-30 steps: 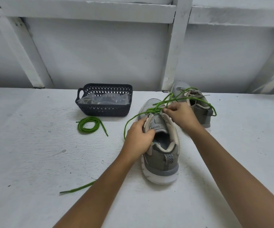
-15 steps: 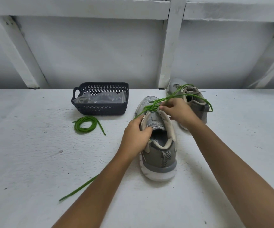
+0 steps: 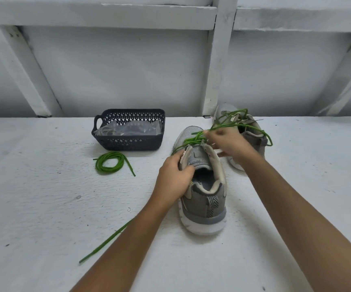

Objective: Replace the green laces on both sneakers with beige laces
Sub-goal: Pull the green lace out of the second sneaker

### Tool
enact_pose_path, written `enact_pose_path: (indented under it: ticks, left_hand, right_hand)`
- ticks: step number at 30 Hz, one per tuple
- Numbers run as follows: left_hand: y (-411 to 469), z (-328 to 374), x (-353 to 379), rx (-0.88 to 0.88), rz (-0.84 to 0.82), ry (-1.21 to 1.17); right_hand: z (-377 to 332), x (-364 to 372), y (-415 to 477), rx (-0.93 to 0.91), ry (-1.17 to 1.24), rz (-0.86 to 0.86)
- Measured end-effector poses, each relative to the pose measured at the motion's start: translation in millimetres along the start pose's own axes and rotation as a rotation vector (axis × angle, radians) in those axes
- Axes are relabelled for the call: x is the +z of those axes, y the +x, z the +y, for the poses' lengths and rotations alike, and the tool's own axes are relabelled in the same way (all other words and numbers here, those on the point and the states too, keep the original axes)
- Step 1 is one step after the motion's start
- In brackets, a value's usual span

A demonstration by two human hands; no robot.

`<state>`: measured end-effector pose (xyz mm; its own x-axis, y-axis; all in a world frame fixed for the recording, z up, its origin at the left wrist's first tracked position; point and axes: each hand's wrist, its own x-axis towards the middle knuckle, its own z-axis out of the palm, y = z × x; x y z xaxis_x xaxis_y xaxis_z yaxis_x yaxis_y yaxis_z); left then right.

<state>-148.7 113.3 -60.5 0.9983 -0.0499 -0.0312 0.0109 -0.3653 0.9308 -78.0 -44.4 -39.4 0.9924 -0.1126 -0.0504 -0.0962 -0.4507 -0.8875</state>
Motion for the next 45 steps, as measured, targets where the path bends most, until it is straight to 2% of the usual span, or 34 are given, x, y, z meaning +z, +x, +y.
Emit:
enact_pose_path:
  ticks: [2,5,7,10,12,14,17,19,20,23,25,27,30,34,36,38,41,43,45]
  left_hand:
    - [0,0,0,0.001,0.004,0.001]
    - [0,0,0,-0.006,0.001,0.005]
    - [-1,0,0,-0.006,-0.011,0.004]
    - [-1,1,1,0.003,-0.013,0.009]
    - [-1,1,1,-0.008,-0.009,0.017]
    - [0,0,1,-0.009,-0.008,0.02]
    - [1,-1,1,-0.003,0.004,0.031]
    - [1,-1,1,0.005,0.008,0.026]
    - [1,-1,1,0.01,0.009,0.023]
    - [1,-2,0,0.011,0.006,0.018]
    - [1,-2,0,0.008,-0.001,0.009]
    - [1,-2,0,0.012,0.002,0.009]
    - [1,-1,1,0.007,0.005,0.001]
    - [1,-2,1,0.011,0.013,-0.004]
    - [0,-2,1,0.014,0.012,-0.006]
    - [0,-1,1,0.02,0.006,-0.003]
    - [1,-1,1,0.022,0.007,-0.014]
    - [1,-2,1,0.016,0.011,-0.012]
    - [1,-2,1,0.01,0.015,-0.003]
  right_hand:
    - [7,6,2,-0.046,-0.135,0.019]
    - [7,3,7,-0.06,-0.113,0.069]
    - [-2,-4,9,-0.057,0.088,0.148]
    - [-23,-21,7,-0.085,0.491,0.379]
    - [-26,-25,7,-0.073,0.596,0.427]
    - [-19,-19,4,-0.024,0.513,0.339]
    - [4,1,2,0.027,0.1,0.102]
    - [14,10,2,-0.043,-0.097,0.074]
    - [15,13,3,-0.062,-0.113,0.094]
    - [7,7,7,0.021,0.14,0.155]
    - [-1,-4,9,0.054,0.22,0.19]
    - [-5,-11,8,0.045,0.173,0.136]
    - [0,-3,3,0.025,-0.058,0.014]
    - [9,11,6,-0.047,-0.101,0.075]
    - [7,8,9,-0.033,0.042,0.146]
    - [-3,-3,9,-0.049,0.276,0.297]
    - [-14,-18,7,-0.096,0.436,0.516]
    - [-15,-14,4,-0.072,0.443,0.469]
    - [-8,-2,0,-0.014,0.274,0.29]
